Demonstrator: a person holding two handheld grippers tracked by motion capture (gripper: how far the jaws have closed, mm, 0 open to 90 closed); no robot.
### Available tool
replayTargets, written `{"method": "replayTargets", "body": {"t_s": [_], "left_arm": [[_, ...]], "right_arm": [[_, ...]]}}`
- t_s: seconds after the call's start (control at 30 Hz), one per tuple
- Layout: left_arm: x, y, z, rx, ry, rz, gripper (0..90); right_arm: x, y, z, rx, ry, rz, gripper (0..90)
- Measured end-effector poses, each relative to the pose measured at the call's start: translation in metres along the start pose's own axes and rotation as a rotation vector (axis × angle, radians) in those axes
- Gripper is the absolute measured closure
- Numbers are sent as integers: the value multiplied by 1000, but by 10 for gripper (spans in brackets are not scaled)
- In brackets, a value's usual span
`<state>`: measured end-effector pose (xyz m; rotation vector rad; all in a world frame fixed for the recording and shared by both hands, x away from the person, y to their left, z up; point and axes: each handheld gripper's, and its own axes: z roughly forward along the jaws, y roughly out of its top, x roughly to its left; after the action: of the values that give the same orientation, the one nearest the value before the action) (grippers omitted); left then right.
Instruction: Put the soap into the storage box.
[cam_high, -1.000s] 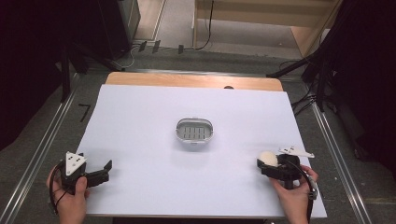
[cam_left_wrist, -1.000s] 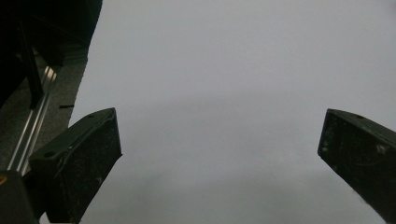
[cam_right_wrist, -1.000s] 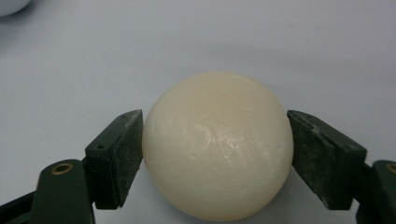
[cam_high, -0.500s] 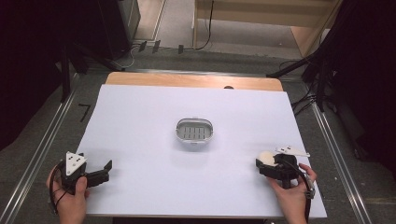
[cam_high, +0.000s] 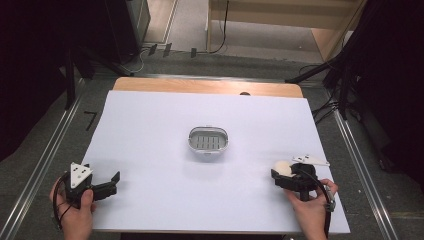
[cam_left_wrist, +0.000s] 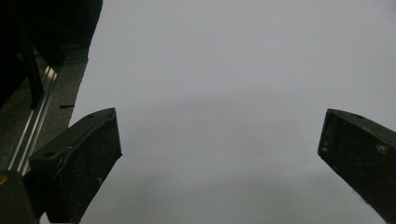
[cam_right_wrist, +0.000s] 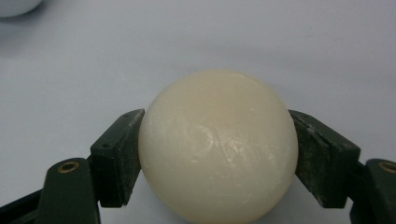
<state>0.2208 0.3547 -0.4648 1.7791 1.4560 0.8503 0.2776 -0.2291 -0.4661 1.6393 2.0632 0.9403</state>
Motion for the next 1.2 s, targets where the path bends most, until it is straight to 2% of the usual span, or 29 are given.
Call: {"method": "replayTargets", "body": {"t_s": [0.07,0.2,0.43,0.73,1.2], "left_arm": [[0,0,0,1,-1,0,0],[0,0,0,-1,0,-1,0],[0,0,0,0,2,1,0],[0,0,0,-3,0,0,0],[0,0,0,-1,3,0,0]], "right_arm": [[4,4,-2,-11,-1,-14,252],[6,7,-3,-9,14,-8,253],[13,15,-5,-27,5,-27,253],[33,25,3,-24,27,-44,252],[51,39,9,-18,61,-68,253]]}}
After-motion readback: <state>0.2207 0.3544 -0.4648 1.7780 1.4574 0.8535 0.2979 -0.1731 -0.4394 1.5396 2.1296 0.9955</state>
